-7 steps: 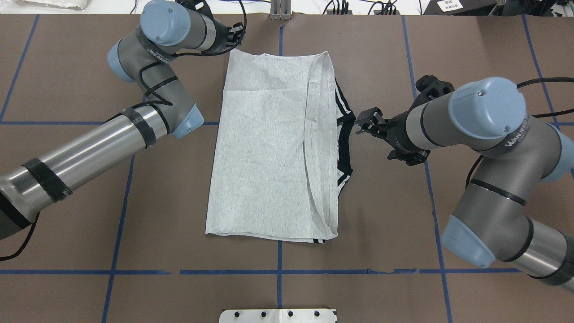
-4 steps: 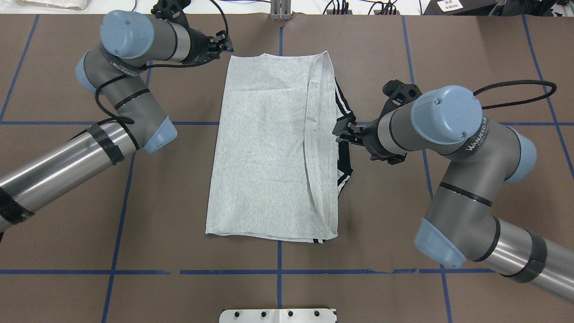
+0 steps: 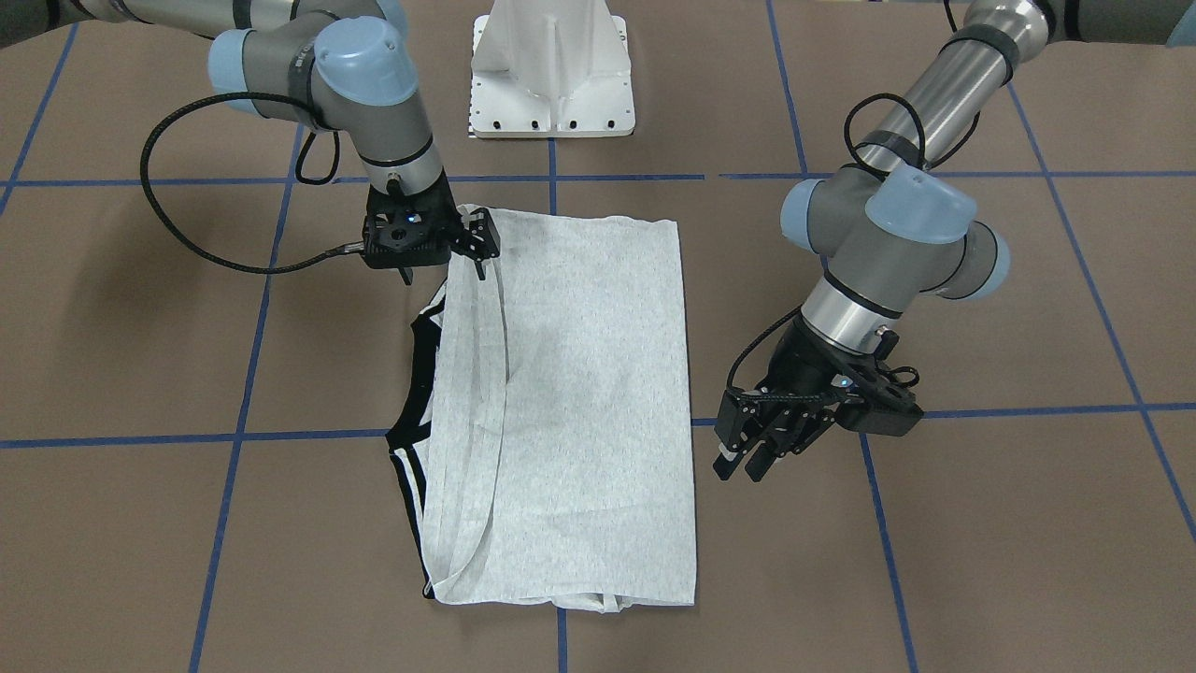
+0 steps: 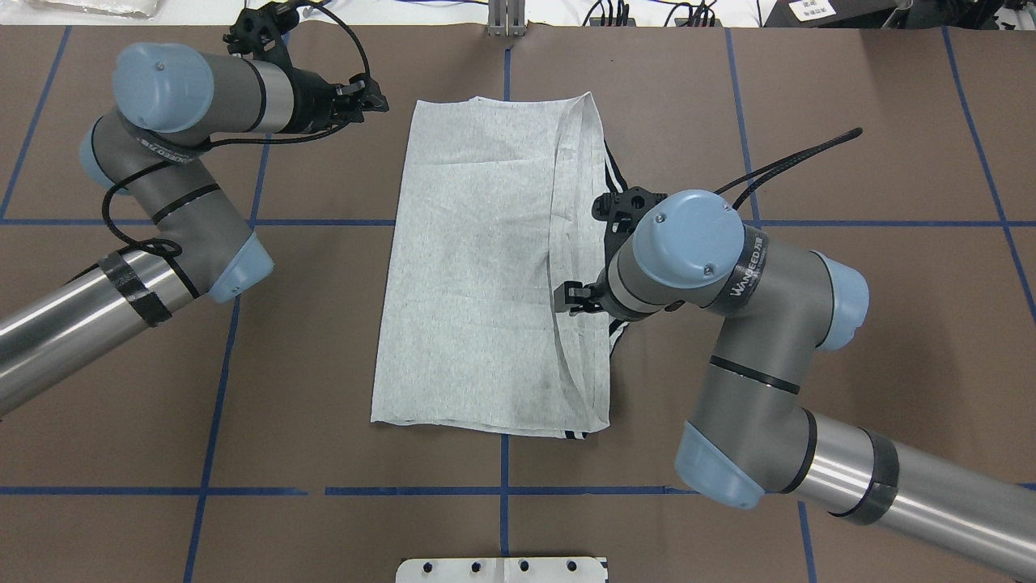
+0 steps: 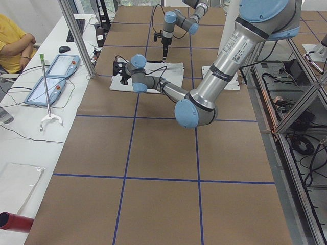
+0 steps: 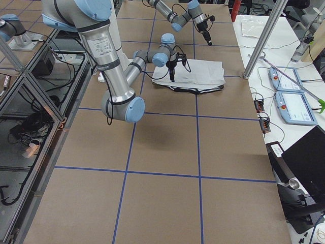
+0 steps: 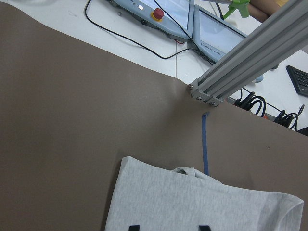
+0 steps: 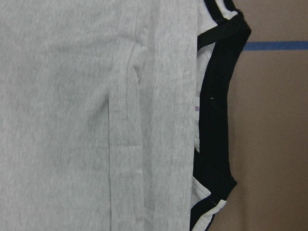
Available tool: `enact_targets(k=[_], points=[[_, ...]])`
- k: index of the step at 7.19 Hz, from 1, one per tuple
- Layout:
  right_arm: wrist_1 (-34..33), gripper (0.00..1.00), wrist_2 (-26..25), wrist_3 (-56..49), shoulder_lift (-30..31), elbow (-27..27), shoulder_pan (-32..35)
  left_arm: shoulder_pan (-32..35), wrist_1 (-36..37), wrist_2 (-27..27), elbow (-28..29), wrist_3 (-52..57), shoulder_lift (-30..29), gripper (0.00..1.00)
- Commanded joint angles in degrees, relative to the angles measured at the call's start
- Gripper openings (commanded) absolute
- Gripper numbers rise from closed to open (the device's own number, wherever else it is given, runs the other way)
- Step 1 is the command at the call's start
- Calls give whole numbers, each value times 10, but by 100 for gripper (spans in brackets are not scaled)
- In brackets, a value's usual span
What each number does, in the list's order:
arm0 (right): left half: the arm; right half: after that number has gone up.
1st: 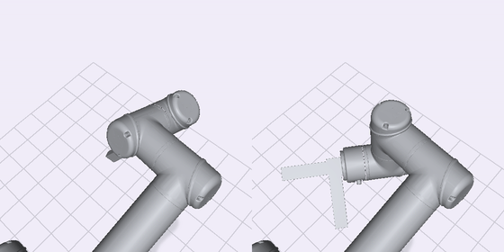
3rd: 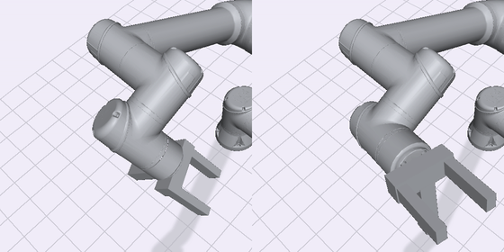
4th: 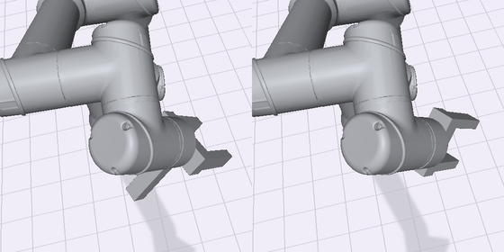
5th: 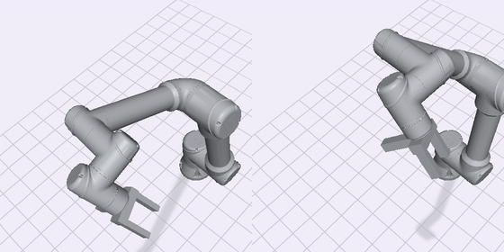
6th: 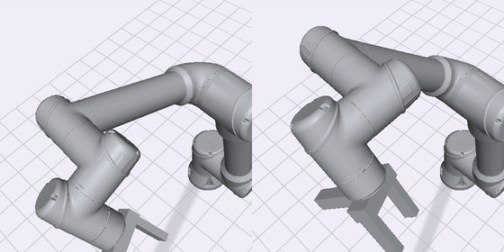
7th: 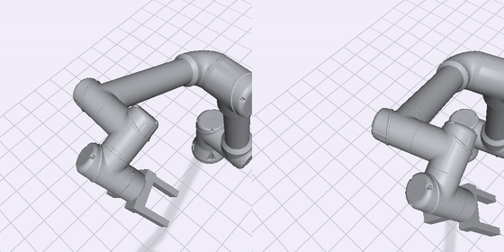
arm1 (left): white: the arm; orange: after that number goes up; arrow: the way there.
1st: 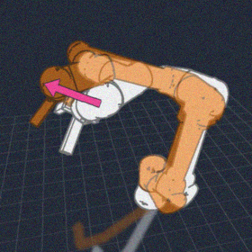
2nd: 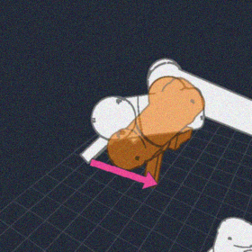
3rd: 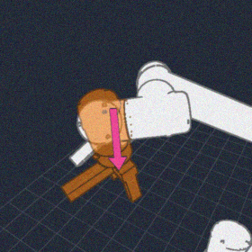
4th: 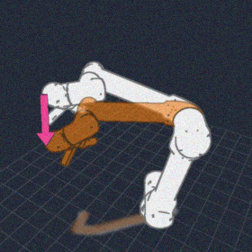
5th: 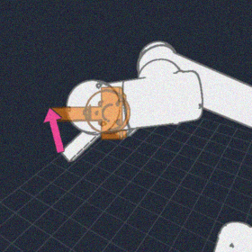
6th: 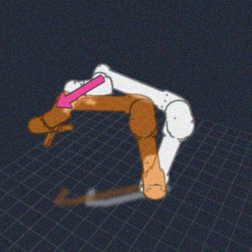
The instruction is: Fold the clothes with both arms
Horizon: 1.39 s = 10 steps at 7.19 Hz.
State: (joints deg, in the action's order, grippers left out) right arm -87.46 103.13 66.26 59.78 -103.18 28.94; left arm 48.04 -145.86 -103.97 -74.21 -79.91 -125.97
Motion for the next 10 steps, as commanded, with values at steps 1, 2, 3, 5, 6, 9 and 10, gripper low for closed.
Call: enact_targets(k=[1, 2, 3, 5, 6, 9, 10], points=[[-20, 100, -13, -71, -25, 32, -19, 0, 0, 0, -3, -1, 5, 51], [-27, 100, -13, -79, -50, 59, -22, 0, 0, 0, -3, -1, 5, 51], [-37, 100, -13, -82, -70, 88, -24, 0, 0, 0, -4, -2, 5, 51], [-84, 100, -21, -117, -77, 93, -34, -2, -1, 1, -6, -2, 15, 53], [-99, 100, -29, -124, -80, 93, -40, -1, -7, 1, -9, -2, 17, 53], [-153, 100, -40, -168, -75, 94, -41, -3, -26, 0, -11, -4, 28, 54], [-182, 100, -39, -183, -71, 89, -28, -4, -27, 1, -11, -4, 35, 54]])
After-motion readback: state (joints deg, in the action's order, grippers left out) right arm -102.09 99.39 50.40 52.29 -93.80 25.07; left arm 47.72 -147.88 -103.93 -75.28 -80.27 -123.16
